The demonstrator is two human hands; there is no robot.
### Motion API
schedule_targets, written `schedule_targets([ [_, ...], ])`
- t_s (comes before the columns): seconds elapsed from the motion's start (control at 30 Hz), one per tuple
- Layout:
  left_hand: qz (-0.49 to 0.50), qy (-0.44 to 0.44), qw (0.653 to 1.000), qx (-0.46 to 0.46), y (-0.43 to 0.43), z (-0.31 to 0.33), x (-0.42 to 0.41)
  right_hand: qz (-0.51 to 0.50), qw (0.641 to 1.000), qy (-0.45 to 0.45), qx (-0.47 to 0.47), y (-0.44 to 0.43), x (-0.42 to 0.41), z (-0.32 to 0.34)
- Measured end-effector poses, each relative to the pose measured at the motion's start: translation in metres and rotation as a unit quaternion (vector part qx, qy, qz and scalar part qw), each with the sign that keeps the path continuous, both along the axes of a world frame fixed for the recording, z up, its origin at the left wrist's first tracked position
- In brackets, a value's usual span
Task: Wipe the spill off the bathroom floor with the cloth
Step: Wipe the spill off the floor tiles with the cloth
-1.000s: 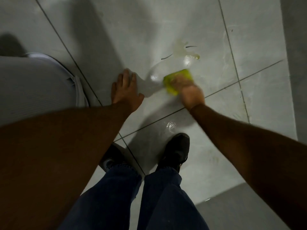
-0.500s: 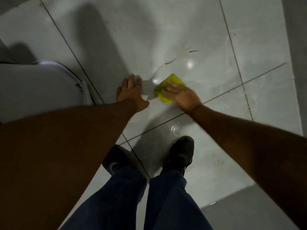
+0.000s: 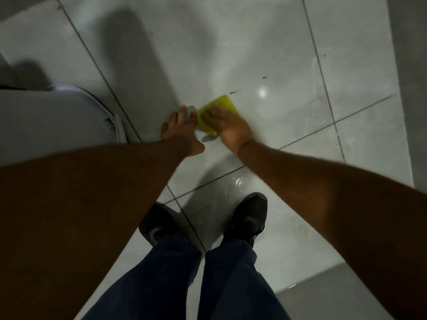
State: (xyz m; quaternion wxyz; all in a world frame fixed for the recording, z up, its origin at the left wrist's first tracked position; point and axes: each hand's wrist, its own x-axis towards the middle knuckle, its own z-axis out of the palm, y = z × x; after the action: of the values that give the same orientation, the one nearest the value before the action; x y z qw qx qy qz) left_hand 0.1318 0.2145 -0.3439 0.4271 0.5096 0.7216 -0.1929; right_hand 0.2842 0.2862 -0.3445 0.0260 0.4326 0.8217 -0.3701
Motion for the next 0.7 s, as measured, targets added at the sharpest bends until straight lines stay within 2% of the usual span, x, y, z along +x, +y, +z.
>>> schedule_targets([
  [0.07, -0.001, -0.007, 1.0, -0.006, 0.002, 0.002, -0.001, 0.056, 0.998, 0.012, 0.028, -0.011, 0.03, -0.006],
  [0.13, -0.007, -0.005, 1.0, -0.001, 0.001, 0.003, -0.002, 0.024, 0.996, -0.071, 0.042, 0.018, 0.052, -0.005],
  [0.23, -0.002, -0.012, 1.0, 0.003, -0.003, 0.001, -0.001, -0.1, 0.976, -0.182, 0.064, 0.066, 0.065, -0.005],
  [0.3, -0.002, -0.006, 1.0, 0.004, -0.005, -0.001, 0.0, -0.165, 0.962, -0.2, 0.087, 0.087, 0.054, -0.007],
  [0.37, -0.004, -0.007, 1.0, 0.003, -0.006, -0.001, 0.0, -0.176, 0.961, -0.196, 0.083, 0.084, 0.033, -0.005],
  [0.4, -0.005, -0.011, 1.0, 0.003, -0.005, 0.001, 0.0, -0.145, 0.967, -0.198, 0.07, 0.071, 0.026, -0.005],
  [0.47, -0.009, -0.016, 1.0, -0.005, 0.001, 0.004, -0.003, -0.001, 0.981, -0.177, 0.081, 0.033, 0.024, -0.003],
  [0.6, -0.028, -0.017, 0.999, -0.04, 0.011, 0.005, -0.007, 0.2, 0.959, -0.145, 0.14, 0.021, 0.056, -0.007],
  [0.63, -0.026, -0.019, 0.999, -0.041, 0.01, 0.004, -0.006, 0.222, 0.954, -0.151, 0.131, 0.03, 0.058, -0.003],
  [0.7, -0.016, -0.024, 0.999, -0.033, 0.005, 0.002, -0.003, 0.189, 0.962, -0.174, 0.095, 0.047, 0.053, 0.007],
])
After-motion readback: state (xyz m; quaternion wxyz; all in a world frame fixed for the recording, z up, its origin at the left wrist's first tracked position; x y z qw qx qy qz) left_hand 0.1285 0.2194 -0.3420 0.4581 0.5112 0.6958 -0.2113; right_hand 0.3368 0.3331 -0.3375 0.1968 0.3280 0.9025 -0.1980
